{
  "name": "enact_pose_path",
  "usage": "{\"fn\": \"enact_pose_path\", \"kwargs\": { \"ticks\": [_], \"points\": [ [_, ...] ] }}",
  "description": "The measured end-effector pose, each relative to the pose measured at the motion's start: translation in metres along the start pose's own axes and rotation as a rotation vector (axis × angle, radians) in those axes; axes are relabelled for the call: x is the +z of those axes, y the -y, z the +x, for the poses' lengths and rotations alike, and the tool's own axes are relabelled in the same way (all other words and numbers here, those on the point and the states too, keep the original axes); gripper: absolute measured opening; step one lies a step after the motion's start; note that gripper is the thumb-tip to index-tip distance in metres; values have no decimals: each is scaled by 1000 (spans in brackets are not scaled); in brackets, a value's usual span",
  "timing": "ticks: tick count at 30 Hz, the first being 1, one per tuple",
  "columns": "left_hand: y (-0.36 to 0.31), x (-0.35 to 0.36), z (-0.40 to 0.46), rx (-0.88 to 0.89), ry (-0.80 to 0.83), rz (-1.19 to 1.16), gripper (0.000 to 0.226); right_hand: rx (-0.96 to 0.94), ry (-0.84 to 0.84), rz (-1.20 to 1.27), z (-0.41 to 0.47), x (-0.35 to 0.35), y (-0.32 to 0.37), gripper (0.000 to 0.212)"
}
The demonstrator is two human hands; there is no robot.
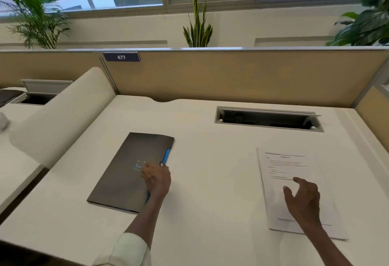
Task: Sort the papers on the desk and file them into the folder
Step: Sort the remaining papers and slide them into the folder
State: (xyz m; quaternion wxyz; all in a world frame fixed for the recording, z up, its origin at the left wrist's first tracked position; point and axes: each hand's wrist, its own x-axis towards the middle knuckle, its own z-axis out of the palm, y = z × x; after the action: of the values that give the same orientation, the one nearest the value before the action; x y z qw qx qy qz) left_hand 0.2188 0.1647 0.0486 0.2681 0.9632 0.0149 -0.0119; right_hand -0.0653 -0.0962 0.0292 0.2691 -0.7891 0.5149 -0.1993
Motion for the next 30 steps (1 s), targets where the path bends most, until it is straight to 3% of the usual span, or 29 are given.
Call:
{"fn": "enact_pose_path", "kwargs": {
  "ticks": [5,9,12,15,17,20,22,24,25,28,30],
  "points": [
    [19,2,33,81,201,44,37,-73,2,66,-18,13,31,32],
    [17,2,35,79,192,-16,35,-237,24,75,-29,24,53,20],
    [9,-4,29,122,171,-121,33,-313,116,88,-36,35,76,16],
    [-8,-18,17,172,158,-284,35,-320,316,139,-42,45,107,17],
    [-22,-30,7,209,166,-402,28,-336,432,144,-46,53,130,27],
    [-43,-49,-11,281,199,-540,24,-321,554,116,-51,63,164,58],
    [-55,-61,-23,312,234,-597,21,-253,588,105,-52,67,186,77],
    [-64,-72,-36,339,291,-663,17,-216,571,116,-52,66,203,82],
    [-68,-77,-42,360,318,-693,16,-216,558,147,-52,64,209,76],
    [-75,-85,-57,418,385,-751,10,-246,479,258,-54,54,217,28],
    [-78,-86,-65,439,445,-793,7,-242,444,305,-53,46,216,22]
  ]
}}
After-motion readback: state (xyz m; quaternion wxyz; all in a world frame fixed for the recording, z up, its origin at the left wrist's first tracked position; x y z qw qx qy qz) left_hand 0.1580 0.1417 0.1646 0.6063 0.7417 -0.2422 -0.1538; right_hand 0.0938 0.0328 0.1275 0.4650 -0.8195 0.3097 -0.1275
